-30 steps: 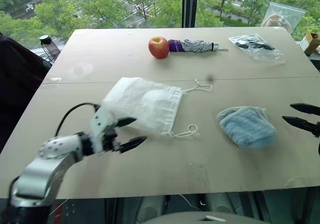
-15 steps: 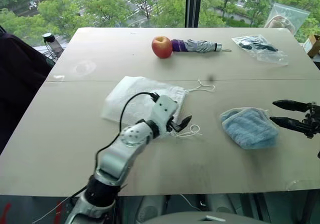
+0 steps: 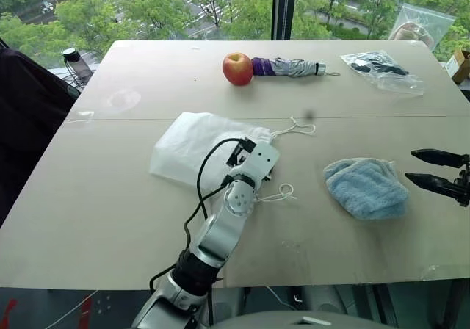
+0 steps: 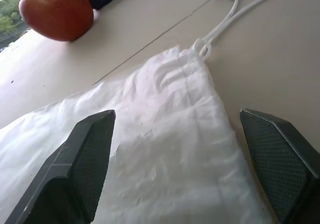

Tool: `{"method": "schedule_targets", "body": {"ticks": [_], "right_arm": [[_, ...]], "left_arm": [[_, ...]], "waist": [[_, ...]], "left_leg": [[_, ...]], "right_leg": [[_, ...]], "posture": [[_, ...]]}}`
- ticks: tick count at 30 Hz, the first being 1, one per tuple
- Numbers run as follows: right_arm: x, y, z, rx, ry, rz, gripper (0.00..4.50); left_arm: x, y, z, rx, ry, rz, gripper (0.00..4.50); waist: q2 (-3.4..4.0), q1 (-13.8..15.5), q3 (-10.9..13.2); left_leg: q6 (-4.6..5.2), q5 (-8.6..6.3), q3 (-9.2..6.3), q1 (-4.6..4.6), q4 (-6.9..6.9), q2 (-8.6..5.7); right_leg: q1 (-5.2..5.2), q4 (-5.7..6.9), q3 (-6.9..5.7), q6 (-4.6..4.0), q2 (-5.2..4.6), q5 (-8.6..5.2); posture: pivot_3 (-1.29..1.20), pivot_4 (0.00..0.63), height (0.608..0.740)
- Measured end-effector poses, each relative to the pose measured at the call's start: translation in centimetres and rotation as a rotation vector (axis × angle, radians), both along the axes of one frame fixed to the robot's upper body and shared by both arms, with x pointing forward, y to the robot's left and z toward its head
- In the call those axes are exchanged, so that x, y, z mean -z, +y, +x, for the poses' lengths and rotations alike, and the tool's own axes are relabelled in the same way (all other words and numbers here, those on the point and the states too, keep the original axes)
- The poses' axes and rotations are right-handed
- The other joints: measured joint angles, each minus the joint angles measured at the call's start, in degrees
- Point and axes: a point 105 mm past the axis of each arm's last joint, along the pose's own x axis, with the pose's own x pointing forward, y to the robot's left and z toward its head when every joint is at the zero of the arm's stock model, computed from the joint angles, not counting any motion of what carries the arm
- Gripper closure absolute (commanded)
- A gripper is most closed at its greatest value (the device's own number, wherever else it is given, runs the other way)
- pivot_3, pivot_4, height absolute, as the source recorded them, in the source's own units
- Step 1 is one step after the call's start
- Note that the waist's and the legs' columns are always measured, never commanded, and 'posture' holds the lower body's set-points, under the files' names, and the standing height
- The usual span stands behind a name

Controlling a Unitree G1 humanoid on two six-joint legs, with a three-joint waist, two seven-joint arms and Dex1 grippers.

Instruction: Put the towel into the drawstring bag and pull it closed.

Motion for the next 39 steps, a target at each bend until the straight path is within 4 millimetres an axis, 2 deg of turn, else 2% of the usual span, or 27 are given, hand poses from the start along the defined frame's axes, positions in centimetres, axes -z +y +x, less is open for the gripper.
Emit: {"method": "schedule_targets", "body": {"ticks": [2, 5, 6, 7, 10, 11, 13, 22, 25, 29, 32, 34, 37, 39], "right_arm": [[-0.3, 0.0, 0.2, -0.001, -0.016, -0.005, 0.65], [-0.4, -0.1, 0.3, 0.002, -0.027, -0.011, 0.65], [-0.4, -0.1, 0.3, 0.003, -0.031, -0.017, 0.65], [-0.4, -0.1, 0.3, 0.003, -0.033, -0.019, 0.65], [-0.3, -0.2, 0.3, 0.004, -0.042, -0.028, 0.65], [-0.3, -0.2, 0.3, 0.006, -0.044, -0.029, 0.65], [-0.2, -0.3, 0.3, 0.009, -0.044, -0.029, 0.65], [0.1, -0.3, 0.6, 0.014, -0.053, -0.022, 0.65], [0.2, 0.0, 0.8, 0.008, -0.062, -0.019, 0.65], [0.7, 0.1, 0.9, 0.008, -0.059, -0.016, 0.65], [0.9, 0.2, 1.0, 0.008, -0.055, -0.015, 0.65], [1.0, 0.3, 1.1, 0.003, -0.06, -0.023, 0.65], [1.1, 0.5, 1.2, -0.002, -0.062, -0.024, 0.65], [1.1, 0.5, 1.2, -0.002, -0.062, -0.024, 0.65]], "left_arm": [[-0.1, -0.2, 0.0, 0.001, -0.003, -0.003, 0.44], [-0.2, -0.4, -0.1, 0.008, -0.001, -0.016, 1.18], [-0.2, -0.3, -0.1, 0.005, -0.003, -0.024, 1.85], [-0.2, -0.3, 0.0, 0.005, -0.004, -0.024, 2.02], [-0.2, 0.4, 0.1, -0.024, -0.011, -0.02, 3.36], [-0.2, 0.7, 0.1, -0.035, -0.012, -0.014, 3.95], [-0.2, 1.4, 0.2, -0.055, -0.018, 0.002, 4.43], [-0.6, 3.5, 0.4, -0.109, -0.065, 0.043, 4.43], [-0.9, 4.5, -0.2, -0.088, -0.09, 0.038, 4.43], [-0.3, 6.5, -1.6, -0.017, -0.057, 0.007, 4.43], [-1.7, 4.7, -2.9, 0.174, -0.036, -0.134, 4.43], [-2.8, 2.7, -3.9, 0.307, -0.008, -0.267, 3.89], [-2.7, 2.6, -3.3, 0.276, 0.013, -0.244, 2.82], [-1.9, 3.9, -2.4, 0.171, 0.015, -0.155, 2.82]], "waist": [[0.0, 0.01, 0.0], [0.0, 0.01, 0.0], [0.0, 0.0, 0.0], [0.0, -0.01, 0.0], [0.0, -0.03, 0.0], [0.0, -0.02, 0.0], [0.0, 0.0, 0.0], [0.0, -0.05, 0.0], [0.01, -0.08, -0.01], [0.04, -0.03, -0.01], [0.04, 0.36, -0.01], [0.05, 0.36, -0.02], [0.04, 0.11, -0.02], [0.04, -0.06, -0.02]], "left_leg": [[0.0, 0.0, 0.01, 0.0, 0.03, 0.0], [0.0, 0.0, 0.01, -0.01, 0.04, 0.0], [0.01, -0.01, 0.0, -0.01, 0.04, 0.0], [0.01, -0.01, 0.01, -0.01, 0.04, 0.0], [0.02, -0.01, 0.0, -0.01, 0.03, 0.01], [0.02, -0.02, 0.0, -0.01, 0.03, 0.01], [0.02, -0.01, 0.0, -0.01, 0.03, 0.0], [0.03, -0.02, 0.01, -0.02, 0.04, 0.01], [0.03, -0.03, 0.01, -0.01, 0.03, 0.02], [0.05, -0.04, 0.01, 0.01, -0.02, 0.06], [0.06, -0.04, 0.09, -0.1, 0.11, 0.0], [0.19, -0.12, 0.16, -0.17, 0.28, -0.02], [0.3, -0.18, 0.18, -0.15, 0.44, -0.02], [0.3, -0.18, 0.18, -0.09, 0.44, 0.02]], "right_leg": [[0.0, 0.0, 0.01, 0.02, -0.01, -0.01], [0.01, -0.01, 0.0, 0.03, 0.0, -0.01], [0.01, 0.0, 0.0, 0.01, 0.0, 0.01], [0.0, 0.0, 0.0, 0.01, 0.0, 0.01], [0.0, 0.0, 0.0, 0.01, 0.0, 0.01], [0.01, 0.0, -0.01, 0.01, 0.0, 0.01], [0.01, 0.0, -0.01, 0.01, 0.0, 0.01], [0.01, -0.02, -0.01, 0.0, -0.02, 0.02], [0.0, -0.02, -0.01, -0.01, -0.03, 0.02], [-0.01, -0.02, -0.03, -0.13, -0.1, -0.04], [0.02, -0.03, -0.13, -0.26, -0.31, -0.12], [0.03, -0.05, -0.09, -0.25, -0.34, -0.11], [0.09, -0.05, -0.08, -0.15, -0.26, -0.08], [0.16, -0.05, -0.07, -0.11, -0.18, -0.07]], "posture": [[0.0, 0.15, 0.74], [0.0, 0.15, 0.74], [0.0, 0.15, 0.74], [0.0, 0.15, 0.74], [0.0, 0.15, 0.74], [0.0, 0.15, 0.74], [0.0, 0.15, 0.74], [0.0, 0.15, 0.74], [0.0, 0.15, 0.74], [0.0, 0.15, 0.74], [0.0, 0.15, 0.74], [0.0, 0.15, 0.74], [0.0, 0.15, 0.74], [0.0, 0.15, 0.74]]}}
